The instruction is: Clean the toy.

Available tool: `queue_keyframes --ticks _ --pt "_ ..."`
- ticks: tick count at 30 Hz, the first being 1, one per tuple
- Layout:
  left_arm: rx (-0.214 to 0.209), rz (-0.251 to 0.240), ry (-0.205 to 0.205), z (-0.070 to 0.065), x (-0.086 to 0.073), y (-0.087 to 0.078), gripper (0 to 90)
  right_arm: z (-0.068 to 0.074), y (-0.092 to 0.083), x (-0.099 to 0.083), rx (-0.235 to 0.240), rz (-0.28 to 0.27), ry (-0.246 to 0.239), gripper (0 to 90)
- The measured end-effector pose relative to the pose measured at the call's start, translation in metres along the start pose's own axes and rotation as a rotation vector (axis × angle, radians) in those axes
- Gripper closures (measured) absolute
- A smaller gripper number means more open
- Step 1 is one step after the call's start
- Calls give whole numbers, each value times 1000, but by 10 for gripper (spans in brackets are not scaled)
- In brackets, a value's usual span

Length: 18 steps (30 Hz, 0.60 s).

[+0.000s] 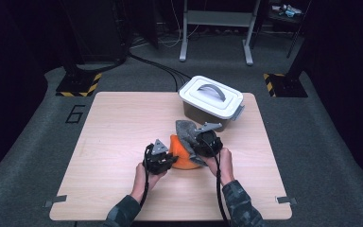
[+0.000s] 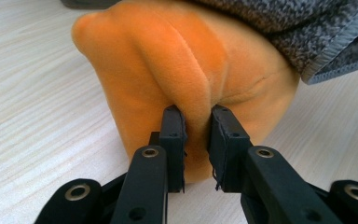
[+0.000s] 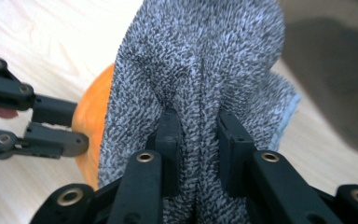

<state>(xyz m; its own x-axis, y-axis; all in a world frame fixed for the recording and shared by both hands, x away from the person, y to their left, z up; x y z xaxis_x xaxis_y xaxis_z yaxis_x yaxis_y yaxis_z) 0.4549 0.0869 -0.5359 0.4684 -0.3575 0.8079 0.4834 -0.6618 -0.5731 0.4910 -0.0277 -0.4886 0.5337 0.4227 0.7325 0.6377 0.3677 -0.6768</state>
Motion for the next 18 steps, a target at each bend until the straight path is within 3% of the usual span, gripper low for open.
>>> queue_keyframes --ticks 1,3,4,8,9,10,15,18 --pt "-5 1 1 0 0 0 765 5 -8 7 -9 -22 -24 736" --pt "-9 0 0 -1 0 0 767 10 -11 11 -1 -36 -23 736" --pt "-4 4 14 -3 1 0 769 21 -14 17 30 -46 -35 736" --pt "4 7 3 -2 -1 0 787 29 -4 14 -1 -2 -84 739" --pt "-2 -5 -12 -1 -1 0 787 26 0 14 -16 -10 -106 741" --pt "-6 -4 -12 -1 -1 0 796 21 2 12 -21 -8 -76 743" --pt "-12 -10 -17 -1 -1 0 797 -2 -1 4 -87 19 -33 743" --pt "-19 -15 -22 -2 0 1 796 -17 -1 -5 -90 36 15 743"
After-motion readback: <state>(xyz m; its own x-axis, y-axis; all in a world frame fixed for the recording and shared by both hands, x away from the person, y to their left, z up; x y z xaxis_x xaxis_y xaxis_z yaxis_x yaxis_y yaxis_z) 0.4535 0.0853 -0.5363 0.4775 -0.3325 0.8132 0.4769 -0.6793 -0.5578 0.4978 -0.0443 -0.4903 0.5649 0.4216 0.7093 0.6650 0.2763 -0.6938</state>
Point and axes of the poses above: each handheld gripper's, and its own axes: y roughly forward along the jaws, x roughly out of its top, z roughly to its left, the point moved 9 cm from there along y, roughly forward along the jaws, and after that the axes turned 5 degrees about -x, right-handed, at the moved point
